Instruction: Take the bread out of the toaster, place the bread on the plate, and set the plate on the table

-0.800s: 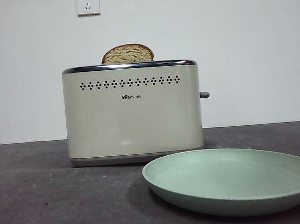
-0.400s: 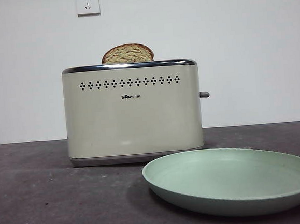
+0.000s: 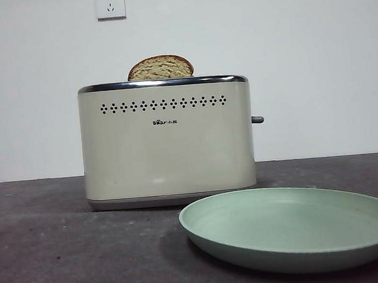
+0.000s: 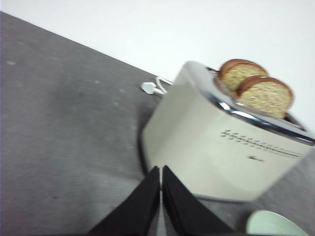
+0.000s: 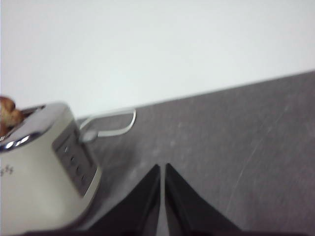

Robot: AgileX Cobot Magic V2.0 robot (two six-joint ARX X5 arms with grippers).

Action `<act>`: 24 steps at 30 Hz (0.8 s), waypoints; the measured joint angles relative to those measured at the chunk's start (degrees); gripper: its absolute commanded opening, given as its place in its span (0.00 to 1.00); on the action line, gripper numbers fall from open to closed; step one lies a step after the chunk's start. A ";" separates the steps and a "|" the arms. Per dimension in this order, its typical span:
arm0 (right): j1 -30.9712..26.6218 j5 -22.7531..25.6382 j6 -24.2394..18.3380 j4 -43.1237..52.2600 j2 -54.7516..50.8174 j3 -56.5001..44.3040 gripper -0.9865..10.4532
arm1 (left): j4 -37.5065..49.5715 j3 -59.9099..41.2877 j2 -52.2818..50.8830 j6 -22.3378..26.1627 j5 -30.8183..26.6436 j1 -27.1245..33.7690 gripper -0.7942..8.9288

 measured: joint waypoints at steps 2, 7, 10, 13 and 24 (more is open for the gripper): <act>0.00 -1.55 -0.28 -2.71 2.99 2.78 0.09 | -0.22 2.69 2.80 0.44 2.38 0.00 0.09; 0.00 -7.74 -2.97 -11.52 12.68 12.50 0.09 | -4.76 11.37 11.06 3.91 8.76 0.00 0.09; 0.11 -12.07 -6.08 -18.08 18.69 19.02 0.09 | -9.92 16.20 16.09 7.50 11.50 0.00 0.09; 0.85 -13.77 -9.51 -24.68 23.69 24.79 0.09 | -15.28 20.55 20.48 11.58 14.51 -0.02 0.09; 7.15 -13.75 -18.05 -40.09 33.46 34.34 0.09 | -27.17 30.29 29.77 21.22 18.88 -2.80 0.09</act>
